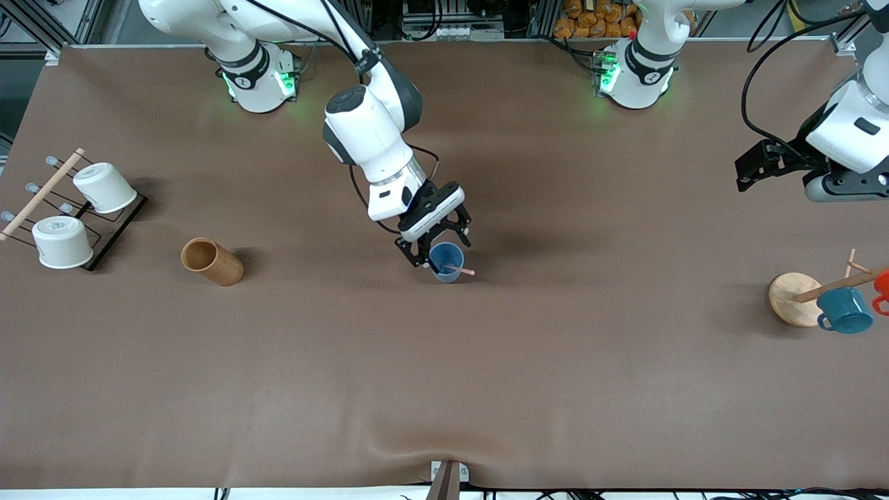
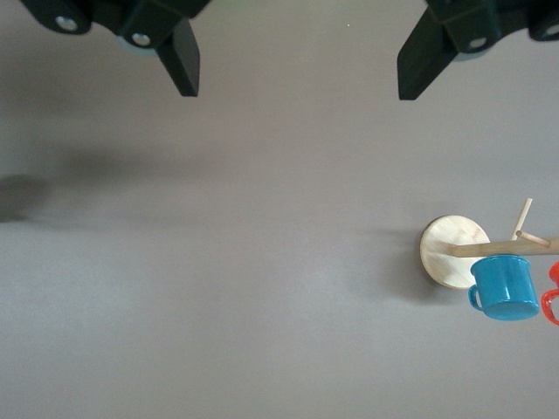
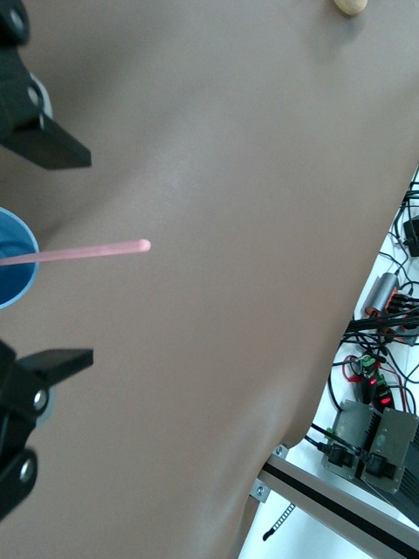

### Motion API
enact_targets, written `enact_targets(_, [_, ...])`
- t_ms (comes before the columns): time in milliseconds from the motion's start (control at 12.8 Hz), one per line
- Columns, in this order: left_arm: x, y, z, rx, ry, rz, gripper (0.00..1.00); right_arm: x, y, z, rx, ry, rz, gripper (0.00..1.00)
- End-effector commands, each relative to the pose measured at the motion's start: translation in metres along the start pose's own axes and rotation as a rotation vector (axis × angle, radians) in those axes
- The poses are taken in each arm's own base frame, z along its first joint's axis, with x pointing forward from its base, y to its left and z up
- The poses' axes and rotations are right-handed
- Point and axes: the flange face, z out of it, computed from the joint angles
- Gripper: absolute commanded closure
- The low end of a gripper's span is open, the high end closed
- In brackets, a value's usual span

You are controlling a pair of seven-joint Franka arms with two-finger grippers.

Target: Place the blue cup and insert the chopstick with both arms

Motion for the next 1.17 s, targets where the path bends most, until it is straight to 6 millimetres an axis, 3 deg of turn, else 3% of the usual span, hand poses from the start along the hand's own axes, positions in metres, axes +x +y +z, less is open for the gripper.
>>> enact_targets(0, [-0.009,-0.003,-0.008,-0.01,-0.001,-0.009,0.0,0.007,0.002,-0.007,0.002,0.013,0.015,0.0])
enact_targets(234, [-0.011,-0.001,-0.008,-0.008,-0.013,-0.009,0.0,0.017,0.006,-0.023,0.001,0.032,0.024,0.0])
enact_targets(311, [-0.012,-0.002,-0.009,-0.008,-0.013,-0.009,0.0,0.021,0.016,-0.029,-0.008,0.022,0.036,0.0])
enact_targets(623, [-0.011,-0.002,-0.007,-0.008,-0.017,-0.011,0.0,0.056,0.047,-0.078,-0.024,-0.119,0.064,0.0])
enact_targets(856, [-0.01,-0.002,-0.005,-0.008,-0.02,-0.01,0.0,0.059,0.096,-0.111,-0.053,-0.266,0.127,0.0])
enact_targets(1090, [-0.01,-0.002,-0.005,-0.002,-0.018,-0.004,0.0,0.04,0.17,-0.156,-0.105,-0.431,0.23,0.0])
